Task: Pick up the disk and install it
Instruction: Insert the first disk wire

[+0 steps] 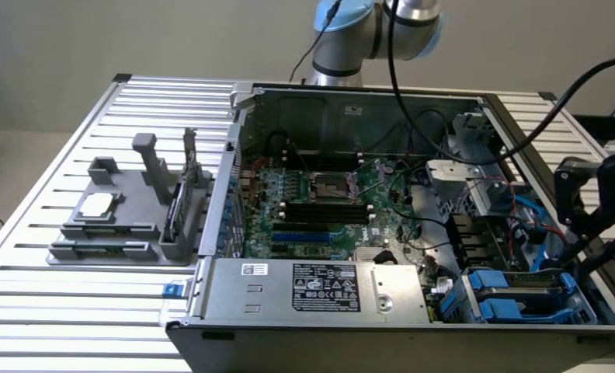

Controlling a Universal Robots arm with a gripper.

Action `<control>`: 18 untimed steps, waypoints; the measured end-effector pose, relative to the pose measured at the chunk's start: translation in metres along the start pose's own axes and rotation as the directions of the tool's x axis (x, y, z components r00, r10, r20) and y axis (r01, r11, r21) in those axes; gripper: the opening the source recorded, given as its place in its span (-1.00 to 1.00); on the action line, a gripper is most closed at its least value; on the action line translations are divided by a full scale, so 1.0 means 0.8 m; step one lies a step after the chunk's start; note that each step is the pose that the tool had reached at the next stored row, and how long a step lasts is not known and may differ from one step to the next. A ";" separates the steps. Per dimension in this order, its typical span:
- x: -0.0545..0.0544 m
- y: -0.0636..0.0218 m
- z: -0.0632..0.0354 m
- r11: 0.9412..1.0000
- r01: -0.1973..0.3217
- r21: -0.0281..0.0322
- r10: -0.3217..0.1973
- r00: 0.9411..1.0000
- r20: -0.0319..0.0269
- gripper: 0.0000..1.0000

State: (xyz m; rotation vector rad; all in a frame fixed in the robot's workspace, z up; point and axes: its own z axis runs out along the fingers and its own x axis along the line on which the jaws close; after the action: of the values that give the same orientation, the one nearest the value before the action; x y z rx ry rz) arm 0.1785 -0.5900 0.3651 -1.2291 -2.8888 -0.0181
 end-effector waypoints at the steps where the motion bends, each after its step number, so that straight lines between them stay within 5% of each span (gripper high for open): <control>1: 0.000 0.000 0.001 1.000 -0.008 -0.002 0.008 1.000 -0.002 -0.49; 18: -0.003 0.000 0.014 0.992 -0.120 -0.028 0.120 0.992 -0.031 -0.49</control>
State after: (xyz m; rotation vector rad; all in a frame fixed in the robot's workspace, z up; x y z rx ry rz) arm 0.1802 -0.5921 0.3543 -1.3930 -2.7948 -0.0791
